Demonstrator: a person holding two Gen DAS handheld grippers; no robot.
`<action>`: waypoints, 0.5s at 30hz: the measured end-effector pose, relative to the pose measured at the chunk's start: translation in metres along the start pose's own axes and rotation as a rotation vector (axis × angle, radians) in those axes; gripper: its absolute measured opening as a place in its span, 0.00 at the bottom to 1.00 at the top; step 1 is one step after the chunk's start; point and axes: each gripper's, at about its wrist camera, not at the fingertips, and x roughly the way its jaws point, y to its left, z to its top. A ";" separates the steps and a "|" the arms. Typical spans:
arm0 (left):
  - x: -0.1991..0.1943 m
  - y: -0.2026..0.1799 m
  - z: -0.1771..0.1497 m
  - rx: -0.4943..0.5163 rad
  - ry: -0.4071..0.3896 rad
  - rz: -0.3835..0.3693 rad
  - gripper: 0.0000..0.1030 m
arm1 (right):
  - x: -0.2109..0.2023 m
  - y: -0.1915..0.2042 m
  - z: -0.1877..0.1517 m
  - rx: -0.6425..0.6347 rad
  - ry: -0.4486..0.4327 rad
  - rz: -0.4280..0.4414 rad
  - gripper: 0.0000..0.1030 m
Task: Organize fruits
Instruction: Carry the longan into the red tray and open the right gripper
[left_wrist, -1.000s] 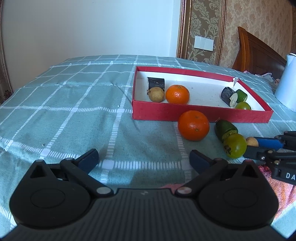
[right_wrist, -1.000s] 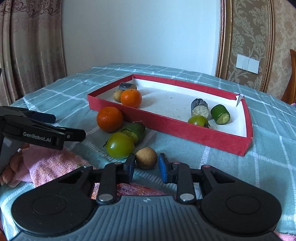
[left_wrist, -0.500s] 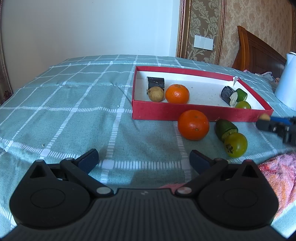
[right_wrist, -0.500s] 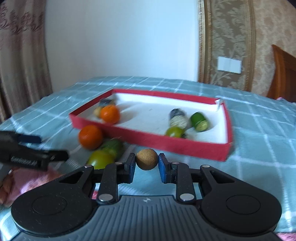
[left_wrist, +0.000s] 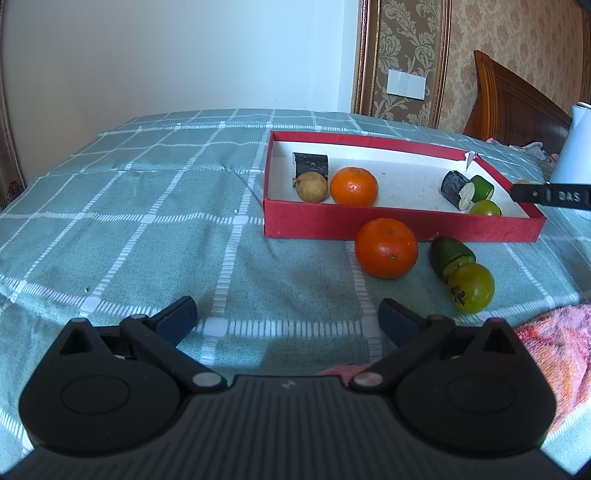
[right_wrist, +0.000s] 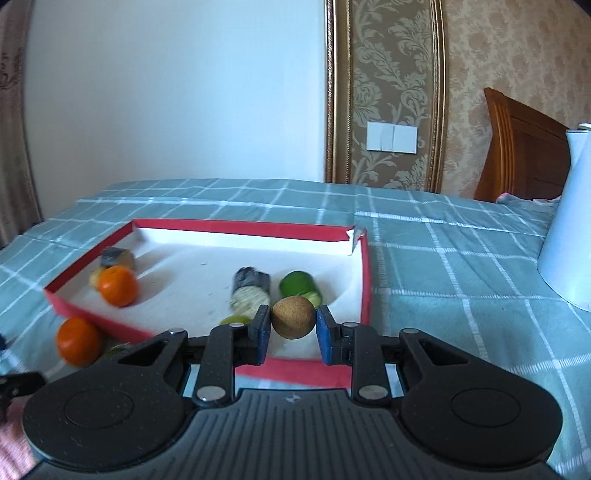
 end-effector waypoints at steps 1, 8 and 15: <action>0.000 0.000 0.000 0.001 0.000 0.000 1.00 | 0.004 -0.001 0.001 -0.001 0.004 -0.006 0.25; 0.001 -0.001 0.000 0.004 0.001 0.002 1.00 | 0.026 -0.003 0.005 -0.007 0.048 -0.027 0.25; 0.001 -0.001 0.000 0.005 0.001 0.002 1.00 | 0.037 -0.001 0.004 -0.022 0.068 -0.040 0.25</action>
